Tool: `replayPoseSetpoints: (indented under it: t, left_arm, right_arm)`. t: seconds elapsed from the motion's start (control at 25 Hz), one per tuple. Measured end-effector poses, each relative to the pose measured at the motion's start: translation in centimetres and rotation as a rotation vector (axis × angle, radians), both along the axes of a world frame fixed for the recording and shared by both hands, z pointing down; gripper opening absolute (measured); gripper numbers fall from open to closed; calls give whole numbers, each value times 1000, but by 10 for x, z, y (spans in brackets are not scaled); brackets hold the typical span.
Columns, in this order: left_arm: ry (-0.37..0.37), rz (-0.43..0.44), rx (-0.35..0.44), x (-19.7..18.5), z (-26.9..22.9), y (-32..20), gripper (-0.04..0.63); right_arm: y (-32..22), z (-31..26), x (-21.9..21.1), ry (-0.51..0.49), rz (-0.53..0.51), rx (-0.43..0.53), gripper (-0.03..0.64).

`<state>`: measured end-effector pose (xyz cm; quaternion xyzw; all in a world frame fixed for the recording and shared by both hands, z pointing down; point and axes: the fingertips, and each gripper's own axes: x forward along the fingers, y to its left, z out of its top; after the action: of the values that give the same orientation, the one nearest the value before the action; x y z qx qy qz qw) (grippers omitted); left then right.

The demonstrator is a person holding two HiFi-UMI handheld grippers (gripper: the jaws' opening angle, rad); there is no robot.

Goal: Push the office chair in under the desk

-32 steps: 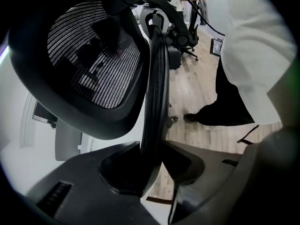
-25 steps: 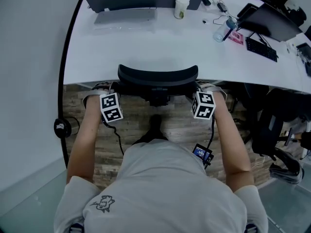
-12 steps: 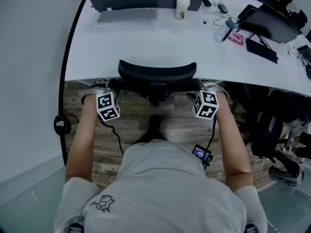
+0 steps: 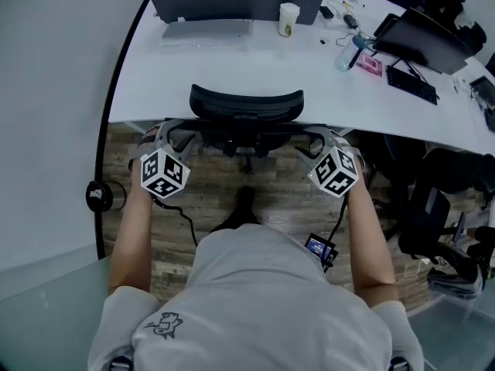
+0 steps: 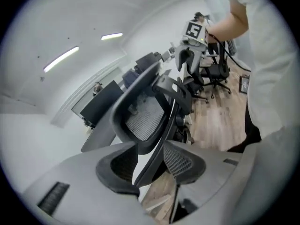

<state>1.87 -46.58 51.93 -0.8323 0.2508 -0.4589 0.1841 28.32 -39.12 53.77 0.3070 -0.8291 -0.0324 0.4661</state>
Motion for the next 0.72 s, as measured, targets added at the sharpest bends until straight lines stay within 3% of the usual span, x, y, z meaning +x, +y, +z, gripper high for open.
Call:
replayPoseSetpoints:
  t: [0.24, 0.48, 0.52, 0.6, 0.72]
  left_arm:
    - [309, -81, -39, 26, -46, 56, 167]
    - [641, -92, -113, 55, -96, 128, 162]
    - [713, -101, -129, 56, -104, 140, 148]
    - [835, -136, -134, 52, -117, 163, 83]
    - [885, -175, -86, 43, -127, 191, 16]
  right_arm:
    - [40, -51, -10, -222, 96, 88, 178]
    - [94, -107, -20, -460, 151, 207, 75]
    - [103, -115, -20, -487, 159, 238, 22]
    - [123, -127, -21, -536, 171, 282, 3]
    - [148, -136, -24, -569, 173, 311, 3]
